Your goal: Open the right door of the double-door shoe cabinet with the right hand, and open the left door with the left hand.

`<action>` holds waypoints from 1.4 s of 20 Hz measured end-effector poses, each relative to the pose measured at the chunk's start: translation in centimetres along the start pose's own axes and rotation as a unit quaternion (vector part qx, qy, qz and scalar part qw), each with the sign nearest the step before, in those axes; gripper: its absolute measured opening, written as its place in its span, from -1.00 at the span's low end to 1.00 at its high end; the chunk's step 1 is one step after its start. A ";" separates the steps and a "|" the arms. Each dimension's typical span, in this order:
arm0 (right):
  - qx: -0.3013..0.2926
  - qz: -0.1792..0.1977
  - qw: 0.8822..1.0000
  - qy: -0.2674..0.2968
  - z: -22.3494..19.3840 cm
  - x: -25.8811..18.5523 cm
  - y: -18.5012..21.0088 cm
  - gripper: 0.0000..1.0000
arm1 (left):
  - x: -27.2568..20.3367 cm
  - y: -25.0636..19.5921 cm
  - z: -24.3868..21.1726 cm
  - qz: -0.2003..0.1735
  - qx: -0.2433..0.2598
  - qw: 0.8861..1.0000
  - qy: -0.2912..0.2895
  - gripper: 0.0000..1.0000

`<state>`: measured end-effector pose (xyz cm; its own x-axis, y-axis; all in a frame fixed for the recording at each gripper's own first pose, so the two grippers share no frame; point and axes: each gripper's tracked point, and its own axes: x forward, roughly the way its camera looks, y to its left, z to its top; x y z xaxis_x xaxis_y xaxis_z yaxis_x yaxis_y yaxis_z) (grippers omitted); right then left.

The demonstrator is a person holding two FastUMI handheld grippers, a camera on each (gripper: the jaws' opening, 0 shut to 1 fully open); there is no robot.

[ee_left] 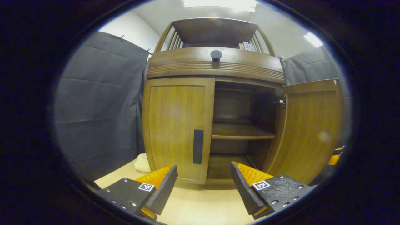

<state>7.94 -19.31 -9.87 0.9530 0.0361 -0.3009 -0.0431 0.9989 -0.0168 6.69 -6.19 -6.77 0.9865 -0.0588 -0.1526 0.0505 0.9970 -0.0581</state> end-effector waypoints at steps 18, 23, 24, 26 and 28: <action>0.044 -0.181 0.982 0.012 -2.8 -7.3 4.1 0.96 | 6.2 -1.2 -1.2 -0.091 0.009 0.996 0.012 1.00; 0.061 -0.189 0.980 0.017 -3.8 -7.3 6.5 0.96 | 6.4 -2.1 -1.0 -0.112 0.012 0.993 0.014 0.56; 0.061 -0.186 0.981 0.016 -3.8 -7.2 7.0 0.95 | 6.4 -2.2 -1.2 -0.114 0.019 0.993 0.007 0.29; 0.063 -0.175 0.983 0.009 -3.4 -7.0 8.2 0.93 | 6.7 -2.0 -1.1 -0.115 0.034 0.993 0.002 -0.26; 0.063 -0.163 0.985 0.007 -3.5 -6.5 9.4 0.96 | 6.7 -1.7 -1.1 -0.115 0.042 0.992 0.000 -0.36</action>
